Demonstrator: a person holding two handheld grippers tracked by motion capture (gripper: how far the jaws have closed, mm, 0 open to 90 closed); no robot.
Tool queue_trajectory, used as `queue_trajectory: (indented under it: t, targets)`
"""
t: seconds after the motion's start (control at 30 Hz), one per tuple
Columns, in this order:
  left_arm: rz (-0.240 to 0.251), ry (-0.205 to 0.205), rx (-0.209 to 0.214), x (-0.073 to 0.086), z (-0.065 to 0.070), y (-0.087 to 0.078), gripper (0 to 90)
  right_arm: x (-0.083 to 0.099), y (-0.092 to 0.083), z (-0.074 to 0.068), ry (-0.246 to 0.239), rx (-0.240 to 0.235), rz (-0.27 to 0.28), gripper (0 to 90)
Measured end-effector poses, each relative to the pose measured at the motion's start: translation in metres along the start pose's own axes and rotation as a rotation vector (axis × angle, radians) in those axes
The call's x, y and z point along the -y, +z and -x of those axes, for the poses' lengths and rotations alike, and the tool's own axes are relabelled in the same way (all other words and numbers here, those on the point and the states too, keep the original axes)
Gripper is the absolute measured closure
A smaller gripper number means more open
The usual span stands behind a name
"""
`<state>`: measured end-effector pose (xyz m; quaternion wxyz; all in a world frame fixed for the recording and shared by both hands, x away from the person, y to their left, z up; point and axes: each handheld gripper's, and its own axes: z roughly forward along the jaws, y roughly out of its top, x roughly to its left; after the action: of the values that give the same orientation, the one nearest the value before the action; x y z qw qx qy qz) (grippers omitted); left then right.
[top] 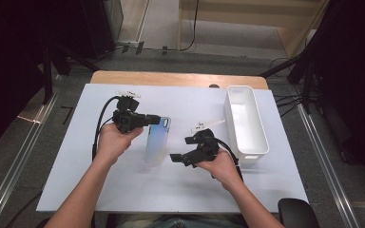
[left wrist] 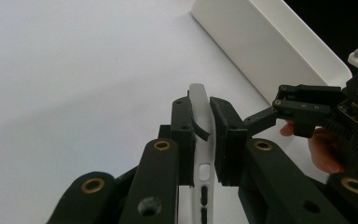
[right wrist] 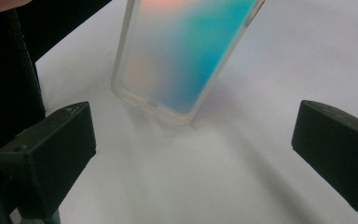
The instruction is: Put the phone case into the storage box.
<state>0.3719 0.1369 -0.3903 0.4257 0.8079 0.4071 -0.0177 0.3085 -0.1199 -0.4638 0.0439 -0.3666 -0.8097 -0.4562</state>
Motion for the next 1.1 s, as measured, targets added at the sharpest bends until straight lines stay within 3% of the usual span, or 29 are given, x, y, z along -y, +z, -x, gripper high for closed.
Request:
queue_trajectory:
  t: [0.5,0.67,0.8,1.1]
  targets:
    - [0.106,0.028,-0.021,0.009,0.015,-0.006,80.0,-0.001,-0.009,-0.004,-0.031,0.057,0.021,0.0]
    - [0.112,0.013,-0.033,0.011,0.015,-0.006,80.0,-0.001,-0.009,-0.004,-0.027,0.069,0.02,0.0]
    - [0.141,-0.002,-0.05,0.013,0.016,-0.005,80.0,-0.001,-0.008,-0.008,-0.037,0.103,0.021,0.0]
    - [0.216,-0.016,-0.096,0.019,0.022,-0.006,80.0,-0.002,-0.006,-0.01,-0.024,0.124,0.031,0.0]
